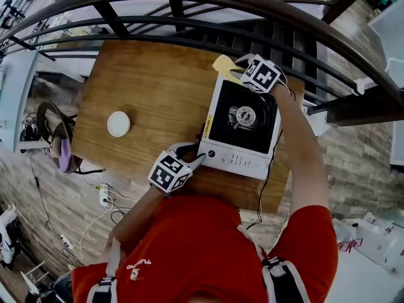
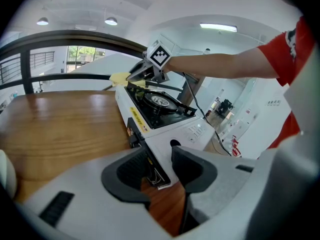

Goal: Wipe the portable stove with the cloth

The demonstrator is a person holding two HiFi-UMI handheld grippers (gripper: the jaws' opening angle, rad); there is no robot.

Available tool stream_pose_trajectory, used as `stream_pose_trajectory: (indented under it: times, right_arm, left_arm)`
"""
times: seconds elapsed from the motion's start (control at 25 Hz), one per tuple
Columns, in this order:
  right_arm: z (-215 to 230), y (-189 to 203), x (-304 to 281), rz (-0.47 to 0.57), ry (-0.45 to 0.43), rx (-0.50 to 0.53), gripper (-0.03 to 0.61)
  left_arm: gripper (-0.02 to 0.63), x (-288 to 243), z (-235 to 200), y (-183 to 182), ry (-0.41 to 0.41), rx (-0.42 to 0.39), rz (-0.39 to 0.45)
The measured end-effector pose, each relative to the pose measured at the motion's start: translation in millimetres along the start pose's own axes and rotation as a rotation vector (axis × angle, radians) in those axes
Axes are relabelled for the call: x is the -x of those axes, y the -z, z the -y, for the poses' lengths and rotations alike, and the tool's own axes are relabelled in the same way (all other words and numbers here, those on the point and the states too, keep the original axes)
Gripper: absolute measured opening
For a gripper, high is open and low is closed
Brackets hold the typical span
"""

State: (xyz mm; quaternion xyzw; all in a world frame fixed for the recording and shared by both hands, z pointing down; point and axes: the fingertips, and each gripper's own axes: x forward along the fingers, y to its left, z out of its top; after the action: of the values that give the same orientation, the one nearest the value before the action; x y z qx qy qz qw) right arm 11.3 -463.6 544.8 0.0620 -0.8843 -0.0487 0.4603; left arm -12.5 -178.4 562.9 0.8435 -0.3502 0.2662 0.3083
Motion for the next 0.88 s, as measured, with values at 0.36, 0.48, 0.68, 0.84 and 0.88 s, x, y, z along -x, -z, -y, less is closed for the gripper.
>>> stream_pose_trajectory:
  times: [0.36, 0.48, 0.68, 0.84, 0.88]
  right_arm:
    - [-9, -41, -25, 0.004, -0.031, 0.075, 0.087]
    - [-14, -49, -31, -0.005, -0.041, 0.105, 0.087]
    - [-26, -64, -41, -0.024, -0.062, 0.164, 0.089]
    - [-38, -77, -43, -0.037, -0.08, 0.185, 0.087]
    - [-40, -78, -43, -0.038, -0.082, 0.19, 0.089]
  left_arm:
    - [0.163, 2, -1, -1, 0.008, -0.006, -0.003]
    - [0.163, 2, -1, 0, 0.012, -0.004, -0.003]
    - [0.163, 2, -1, 0, 0.011, -0.004, -0.002]
    - [0.163, 4, -2, -2, 0.008, -0.003, 0.004]
    - [0.162, 4, -2, -2, 0.007, -0.003, 0.004]
